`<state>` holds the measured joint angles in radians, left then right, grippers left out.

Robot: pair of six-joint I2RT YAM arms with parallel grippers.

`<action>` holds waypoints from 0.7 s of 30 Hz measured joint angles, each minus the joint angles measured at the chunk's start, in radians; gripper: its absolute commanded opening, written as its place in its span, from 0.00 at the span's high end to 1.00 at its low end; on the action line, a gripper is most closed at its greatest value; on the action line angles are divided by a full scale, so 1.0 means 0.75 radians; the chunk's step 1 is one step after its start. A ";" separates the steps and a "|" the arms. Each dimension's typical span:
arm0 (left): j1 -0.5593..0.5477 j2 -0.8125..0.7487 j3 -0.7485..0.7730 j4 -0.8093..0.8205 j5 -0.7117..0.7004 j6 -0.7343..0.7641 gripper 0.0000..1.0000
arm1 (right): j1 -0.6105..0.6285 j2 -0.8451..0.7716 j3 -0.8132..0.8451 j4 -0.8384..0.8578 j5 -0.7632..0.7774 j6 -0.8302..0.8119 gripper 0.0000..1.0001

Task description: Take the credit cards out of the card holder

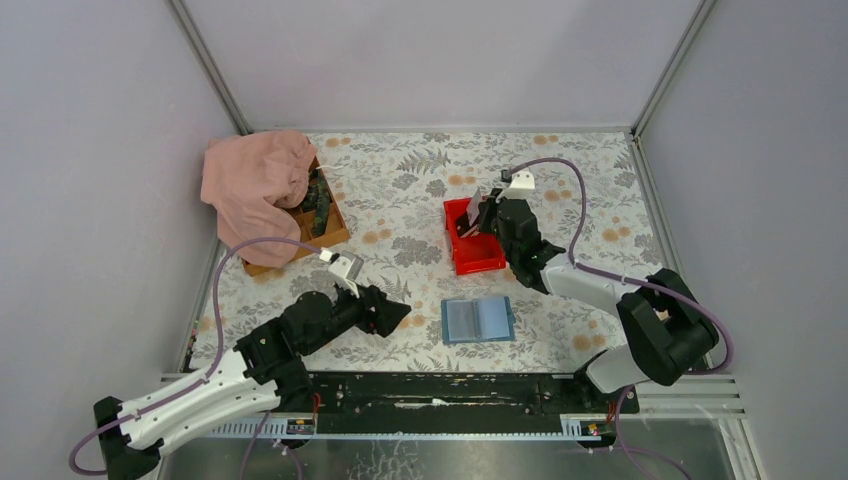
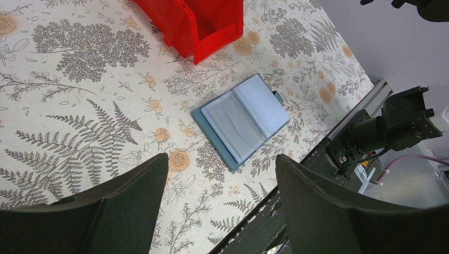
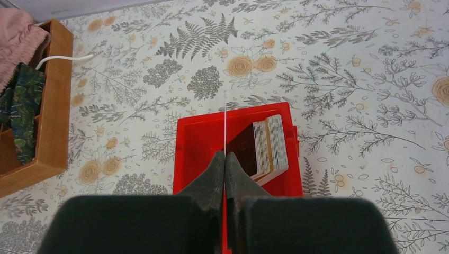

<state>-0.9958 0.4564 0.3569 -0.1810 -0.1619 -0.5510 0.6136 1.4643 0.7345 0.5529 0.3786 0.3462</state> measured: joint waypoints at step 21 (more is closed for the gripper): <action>-0.001 0.036 0.000 -0.001 0.001 0.000 0.18 | -0.054 0.185 -0.009 0.060 -0.076 0.057 1.00</action>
<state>-0.9962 0.4835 0.3569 -0.1818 -0.1612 -0.5510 0.5732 1.6028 0.7277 0.5976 0.3214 0.3893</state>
